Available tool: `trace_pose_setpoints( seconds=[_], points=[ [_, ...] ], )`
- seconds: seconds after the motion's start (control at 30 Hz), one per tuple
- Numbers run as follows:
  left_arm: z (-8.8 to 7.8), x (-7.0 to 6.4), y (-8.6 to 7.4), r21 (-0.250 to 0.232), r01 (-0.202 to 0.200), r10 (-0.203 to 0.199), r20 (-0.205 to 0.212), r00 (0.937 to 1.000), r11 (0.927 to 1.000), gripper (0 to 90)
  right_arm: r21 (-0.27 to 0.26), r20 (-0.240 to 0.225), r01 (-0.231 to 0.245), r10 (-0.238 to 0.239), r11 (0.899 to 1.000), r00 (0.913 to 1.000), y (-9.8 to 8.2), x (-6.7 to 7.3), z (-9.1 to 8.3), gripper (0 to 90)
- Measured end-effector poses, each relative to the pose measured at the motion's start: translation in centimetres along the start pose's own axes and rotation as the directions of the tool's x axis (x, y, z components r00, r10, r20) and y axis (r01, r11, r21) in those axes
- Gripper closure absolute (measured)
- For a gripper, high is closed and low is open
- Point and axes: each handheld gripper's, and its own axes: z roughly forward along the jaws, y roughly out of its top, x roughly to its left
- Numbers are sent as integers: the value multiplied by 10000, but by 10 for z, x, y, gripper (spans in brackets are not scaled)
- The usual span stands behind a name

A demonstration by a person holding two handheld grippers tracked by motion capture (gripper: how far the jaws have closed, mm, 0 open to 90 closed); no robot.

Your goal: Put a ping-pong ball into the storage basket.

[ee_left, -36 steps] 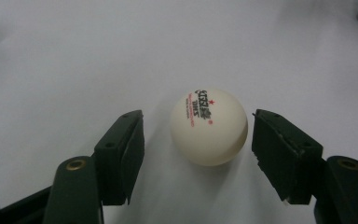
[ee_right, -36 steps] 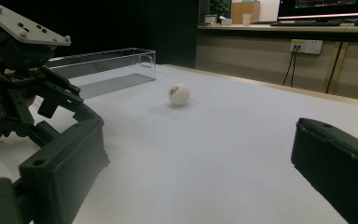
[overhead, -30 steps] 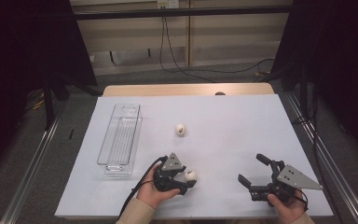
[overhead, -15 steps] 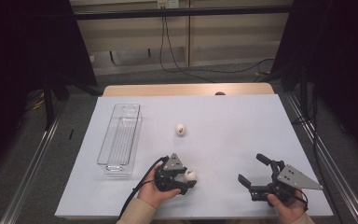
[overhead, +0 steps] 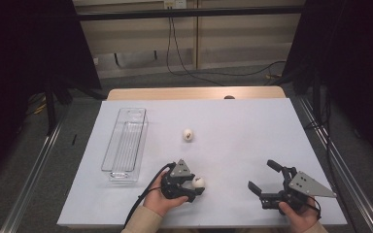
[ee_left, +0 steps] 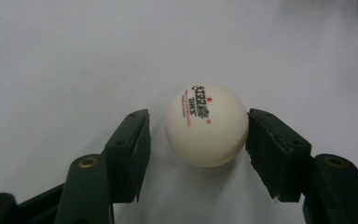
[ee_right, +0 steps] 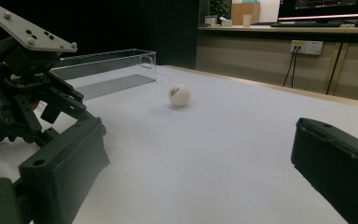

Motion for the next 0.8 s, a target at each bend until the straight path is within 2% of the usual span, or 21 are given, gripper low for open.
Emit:
trace_pose_setpoints(
  seconds=[0.17,0.4,0.8],
  points=[
    [1,0,0,146,-68,68,-30,10000,9999,403,1,1,11,-11,10000,10000,0,0,0,24],
    [3,1,1,13,97,-97,-95,9999,10000,412,-23,-9,-30,30,10000,10000,0,0,0,24],
    [4,0,1,150,-52,52,-23,10000,9999,438,-17,0,1,-1,10000,10000,0,-1,0,24]
  ],
)
